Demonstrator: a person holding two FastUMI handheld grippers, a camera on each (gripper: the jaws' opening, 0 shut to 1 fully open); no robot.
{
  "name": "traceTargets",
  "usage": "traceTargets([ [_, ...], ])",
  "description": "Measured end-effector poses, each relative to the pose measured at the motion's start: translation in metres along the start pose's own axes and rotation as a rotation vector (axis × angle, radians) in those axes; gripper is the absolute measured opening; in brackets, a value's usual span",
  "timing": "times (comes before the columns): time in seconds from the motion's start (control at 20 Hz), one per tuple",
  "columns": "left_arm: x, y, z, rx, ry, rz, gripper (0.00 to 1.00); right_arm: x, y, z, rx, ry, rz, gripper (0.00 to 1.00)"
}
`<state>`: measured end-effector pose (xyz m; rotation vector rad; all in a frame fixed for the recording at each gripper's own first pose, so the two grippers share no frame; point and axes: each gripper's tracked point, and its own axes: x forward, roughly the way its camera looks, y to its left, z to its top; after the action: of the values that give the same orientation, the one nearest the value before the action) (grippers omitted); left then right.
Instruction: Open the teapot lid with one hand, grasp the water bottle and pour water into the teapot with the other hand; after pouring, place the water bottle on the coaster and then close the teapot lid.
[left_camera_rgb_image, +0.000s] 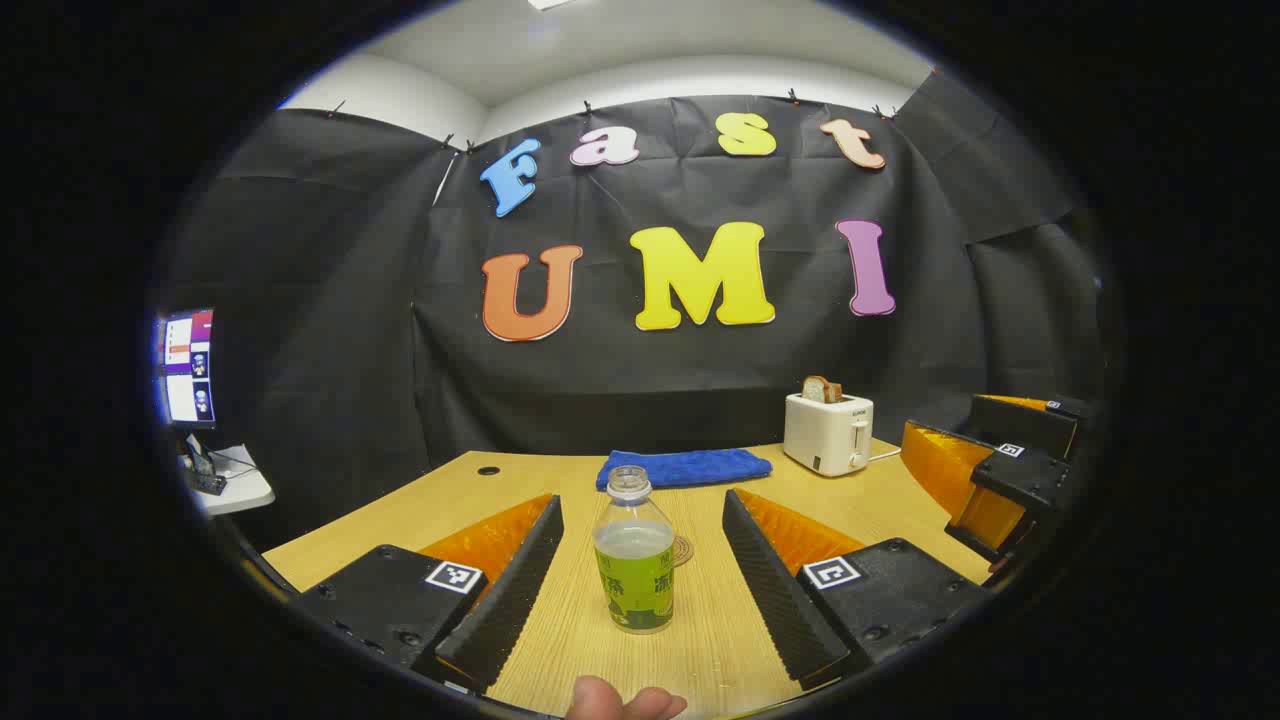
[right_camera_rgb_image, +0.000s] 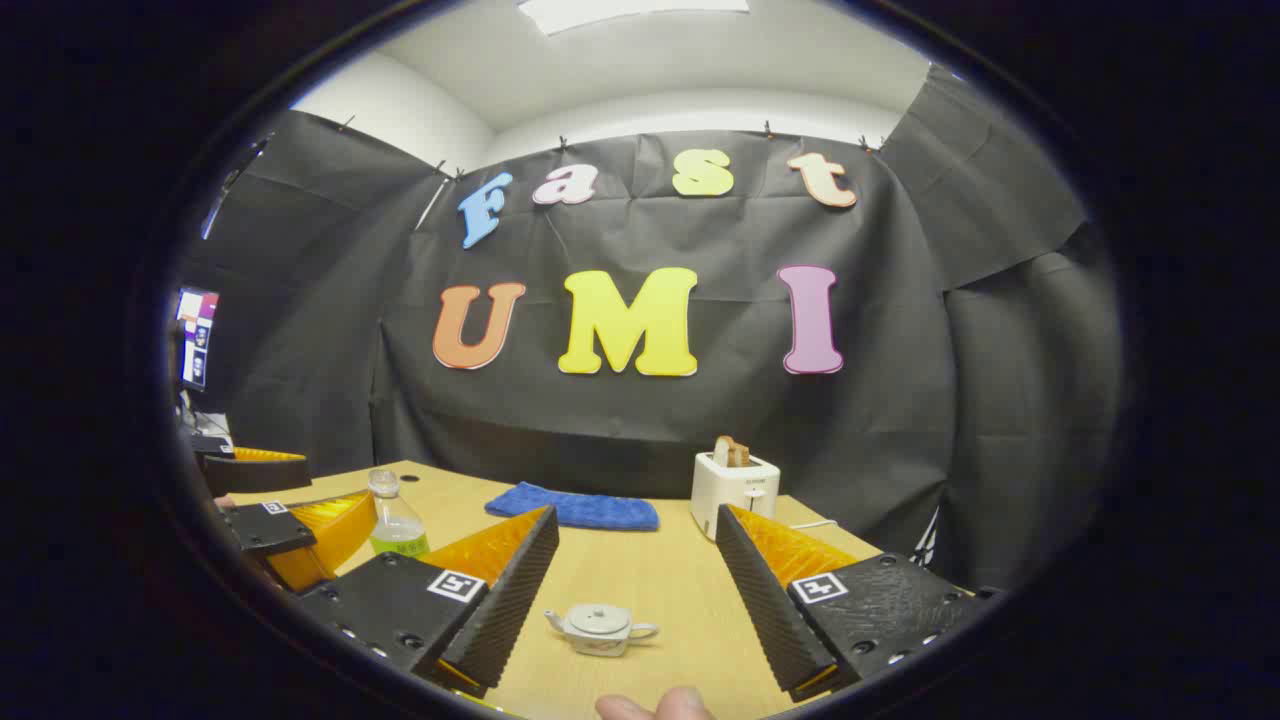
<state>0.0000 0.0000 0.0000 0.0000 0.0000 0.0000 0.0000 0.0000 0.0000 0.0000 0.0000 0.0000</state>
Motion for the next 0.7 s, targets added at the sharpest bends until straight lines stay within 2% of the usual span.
traceTargets([
  [0.05, 0.001, -0.001, 0.000, -0.002, 0.000, -0.001, 1.00, 0.000, 0.000, 0.000, 0.002, 0.001, 0.000, 0.97],
  [0.7, 0.003, 0.001, -0.005, -0.003, 0.007, 0.006, 1.00, 0.006, 0.000, -0.010, 0.008, 0.024, -0.001, 0.95],
])
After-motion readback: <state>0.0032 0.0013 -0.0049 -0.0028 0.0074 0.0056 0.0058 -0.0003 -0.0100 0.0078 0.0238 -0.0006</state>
